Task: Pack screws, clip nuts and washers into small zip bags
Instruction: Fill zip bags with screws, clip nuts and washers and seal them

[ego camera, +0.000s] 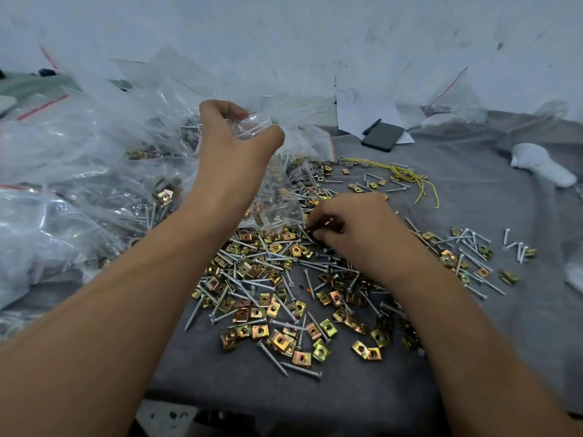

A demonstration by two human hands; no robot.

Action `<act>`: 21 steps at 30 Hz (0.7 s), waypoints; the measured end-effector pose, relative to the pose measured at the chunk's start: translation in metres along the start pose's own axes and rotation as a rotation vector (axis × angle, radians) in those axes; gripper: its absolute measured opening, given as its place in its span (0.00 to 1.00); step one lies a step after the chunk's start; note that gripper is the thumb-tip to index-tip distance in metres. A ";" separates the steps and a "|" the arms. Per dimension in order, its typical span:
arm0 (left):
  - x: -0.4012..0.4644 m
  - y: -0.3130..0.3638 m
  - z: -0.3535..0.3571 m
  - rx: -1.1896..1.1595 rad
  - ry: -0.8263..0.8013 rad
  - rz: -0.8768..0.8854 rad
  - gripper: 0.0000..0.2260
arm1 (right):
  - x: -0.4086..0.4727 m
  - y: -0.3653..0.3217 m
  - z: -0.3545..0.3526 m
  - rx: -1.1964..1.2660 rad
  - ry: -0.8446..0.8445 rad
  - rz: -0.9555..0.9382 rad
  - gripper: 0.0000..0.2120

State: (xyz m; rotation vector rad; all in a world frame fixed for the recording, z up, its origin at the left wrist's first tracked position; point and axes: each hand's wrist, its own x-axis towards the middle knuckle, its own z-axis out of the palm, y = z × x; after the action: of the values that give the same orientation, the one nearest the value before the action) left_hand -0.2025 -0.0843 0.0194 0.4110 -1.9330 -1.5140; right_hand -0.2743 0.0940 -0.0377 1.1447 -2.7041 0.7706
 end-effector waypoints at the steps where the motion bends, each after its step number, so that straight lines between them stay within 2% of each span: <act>1: 0.000 0.000 0.000 0.002 0.000 0.002 0.24 | 0.000 -0.001 0.001 0.012 0.003 0.012 0.10; 7: 0.000 0.000 -0.001 0.008 0.002 0.004 0.23 | 0.000 0.001 0.004 0.031 0.039 0.080 0.09; 12: 0.002 -0.003 -0.001 -0.011 -0.005 0.016 0.22 | -0.003 0.012 -0.009 0.208 0.126 0.119 0.08; 17: 0.003 -0.003 0.000 -0.003 -0.008 0.014 0.22 | -0.009 0.006 -0.012 0.132 -0.049 0.040 0.09; 21: 0.002 -0.003 0.002 0.005 -0.010 0.009 0.21 | -0.004 -0.007 -0.012 0.045 -0.109 0.075 0.08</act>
State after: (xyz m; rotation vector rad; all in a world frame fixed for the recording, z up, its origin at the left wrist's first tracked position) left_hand -0.2056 -0.0852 0.0171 0.3977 -1.9442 -1.5085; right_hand -0.2678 0.0986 -0.0252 1.1322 -2.8474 0.8056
